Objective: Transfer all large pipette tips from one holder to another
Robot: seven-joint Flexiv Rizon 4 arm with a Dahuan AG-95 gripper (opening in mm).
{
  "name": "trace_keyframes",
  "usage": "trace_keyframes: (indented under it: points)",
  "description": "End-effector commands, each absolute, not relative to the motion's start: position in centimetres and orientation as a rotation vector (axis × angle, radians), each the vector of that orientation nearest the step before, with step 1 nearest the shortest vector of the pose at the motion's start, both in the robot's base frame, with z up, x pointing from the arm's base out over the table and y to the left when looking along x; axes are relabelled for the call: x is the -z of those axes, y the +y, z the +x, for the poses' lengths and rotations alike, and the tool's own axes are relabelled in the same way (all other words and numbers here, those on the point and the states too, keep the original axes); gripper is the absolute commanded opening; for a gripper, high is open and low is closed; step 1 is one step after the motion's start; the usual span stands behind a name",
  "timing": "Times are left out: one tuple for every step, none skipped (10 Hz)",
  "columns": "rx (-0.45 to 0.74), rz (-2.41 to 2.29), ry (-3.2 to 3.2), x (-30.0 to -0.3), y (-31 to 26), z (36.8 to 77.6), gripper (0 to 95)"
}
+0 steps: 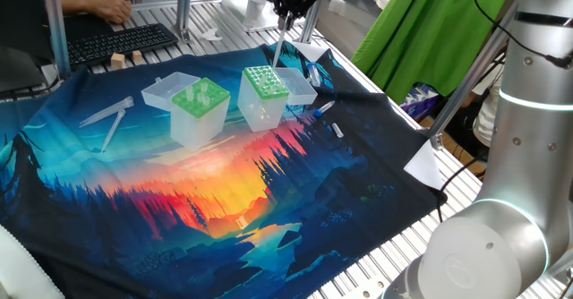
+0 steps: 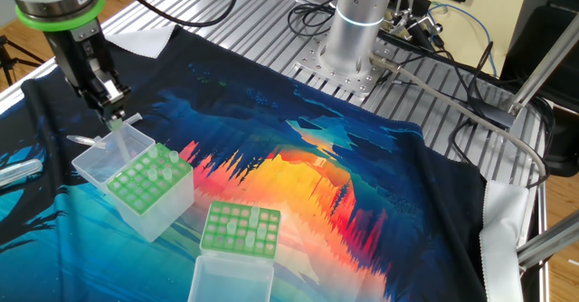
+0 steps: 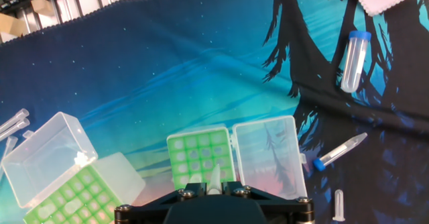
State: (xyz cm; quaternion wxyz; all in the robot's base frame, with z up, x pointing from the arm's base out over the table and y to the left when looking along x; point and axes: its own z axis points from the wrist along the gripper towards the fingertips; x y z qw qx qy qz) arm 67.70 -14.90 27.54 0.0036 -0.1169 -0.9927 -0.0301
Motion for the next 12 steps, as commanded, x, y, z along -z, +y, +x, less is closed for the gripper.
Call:
trace_keyframes:
  points:
    - [0.102,-0.372,-3.114,-27.4,-14.9,67.7,0.0]
    - [0.103,-0.376,-3.116,-27.4,-14.9,67.7,0.0]
    - [0.102,-0.378,-3.12,-27.3,-14.8,67.6,0.0]
    - [0.104,-0.381,-3.12,-27.3,-14.8,67.5,0.0]
    - [0.103,-0.378,-3.121,-27.2,-14.8,67.5,0.0]
    - [0.104,-0.377,-3.122,-27.1,-14.7,67.4,0.0]
    - [0.104,-0.372,-3.125,-27.0,-14.8,67.4,0.0]
    - [0.106,-0.369,-3.126,-26.8,-15.0,67.4,0.0]
    - [0.107,-0.367,-3.128,-26.7,-15.1,67.5,0.0]
    - [0.11,-0.367,-3.129,-26.6,-15.1,67.5,0.0]
    - [0.121,-0.368,-3.131,-26.3,-15.3,67.5,0.0]
    - [0.125,-0.373,-3.131,-26.0,-15.3,67.5,0.0]
